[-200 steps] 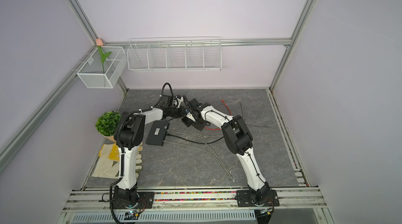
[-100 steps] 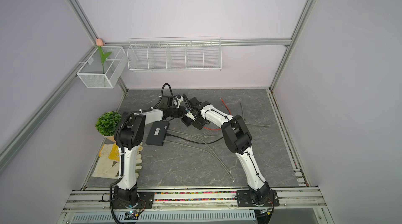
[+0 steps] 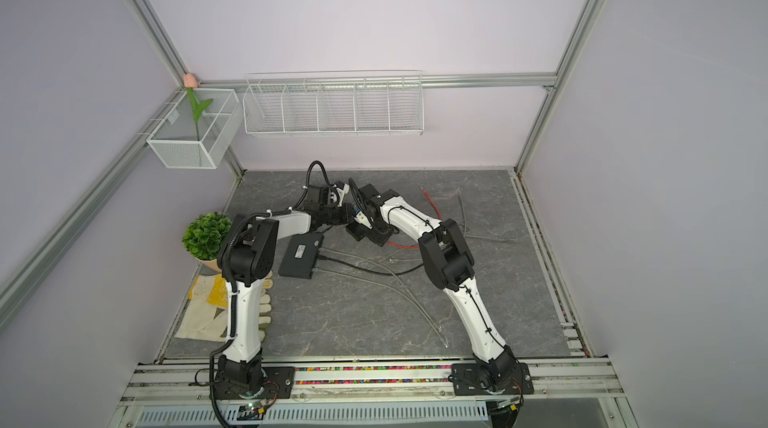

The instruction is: Insert the plug into the switch port

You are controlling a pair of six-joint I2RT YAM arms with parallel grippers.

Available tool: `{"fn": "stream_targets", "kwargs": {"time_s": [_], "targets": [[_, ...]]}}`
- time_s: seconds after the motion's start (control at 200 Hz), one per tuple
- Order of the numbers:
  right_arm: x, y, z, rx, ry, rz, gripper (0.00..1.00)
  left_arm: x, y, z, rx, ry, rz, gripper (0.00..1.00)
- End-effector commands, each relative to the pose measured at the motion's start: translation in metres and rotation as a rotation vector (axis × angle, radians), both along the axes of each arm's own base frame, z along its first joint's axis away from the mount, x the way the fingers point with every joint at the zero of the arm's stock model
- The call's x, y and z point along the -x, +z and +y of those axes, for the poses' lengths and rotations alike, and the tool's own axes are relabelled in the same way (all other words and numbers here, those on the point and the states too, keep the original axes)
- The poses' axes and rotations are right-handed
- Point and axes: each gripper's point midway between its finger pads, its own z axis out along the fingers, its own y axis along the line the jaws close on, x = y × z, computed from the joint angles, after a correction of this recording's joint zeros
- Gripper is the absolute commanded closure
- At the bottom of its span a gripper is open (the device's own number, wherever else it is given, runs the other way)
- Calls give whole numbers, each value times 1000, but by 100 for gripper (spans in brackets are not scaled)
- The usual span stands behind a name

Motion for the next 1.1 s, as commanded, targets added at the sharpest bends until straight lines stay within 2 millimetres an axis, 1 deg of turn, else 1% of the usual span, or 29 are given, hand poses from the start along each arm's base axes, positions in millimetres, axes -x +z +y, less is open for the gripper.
{"fn": "stream_targets", "kwargs": {"time_s": [0.0, 0.13, 0.39, 0.505, 0.61, 0.785, 0.87, 0.935, 0.96, 1.0, 1.07, 1.095], "targets": [[-70, 61, 81, -325, 30, -320, 93, 90, -63, -31, -21, -165, 323, 87], [-73, 61, 83, -336, 22, -340, 93, 91, -66, -31, -23, -165, 327, 87], [-76, 87, 86, -440, 17, -433, 93, 94, -72, -35, -31, -174, 337, 88], [-79, 92, 88, -458, 16, -445, 93, 96, -74, -36, -34, -180, 340, 88], [-82, 91, 89, -480, 12, -439, 93, 99, -80, -37, -39, -184, 353, 88], [-83, 91, 91, -502, 14, -432, 93, 101, -82, -36, -47, -185, 353, 88], [-81, 90, 87, -485, 7, -431, 93, 97, -78, -34, -55, -173, 341, 88], [-79, 90, 81, -467, -3, -430, 93, 90, -75, -27, -62, -144, 335, 88], [-78, 90, 78, -457, -8, -428, 92, 85, -73, -22, -60, -126, 333, 88], [-76, 90, 73, -439, -19, -428, 85, 78, -69, -14, -51, -98, 324, 88], [-67, 87, 61, -410, -28, -413, 74, 63, -58, 6, -45, -33, 303, 86], [-63, 87, 57, -401, -30, -411, 70, 57, -52, 12, -41, -13, 289, 86]]}}
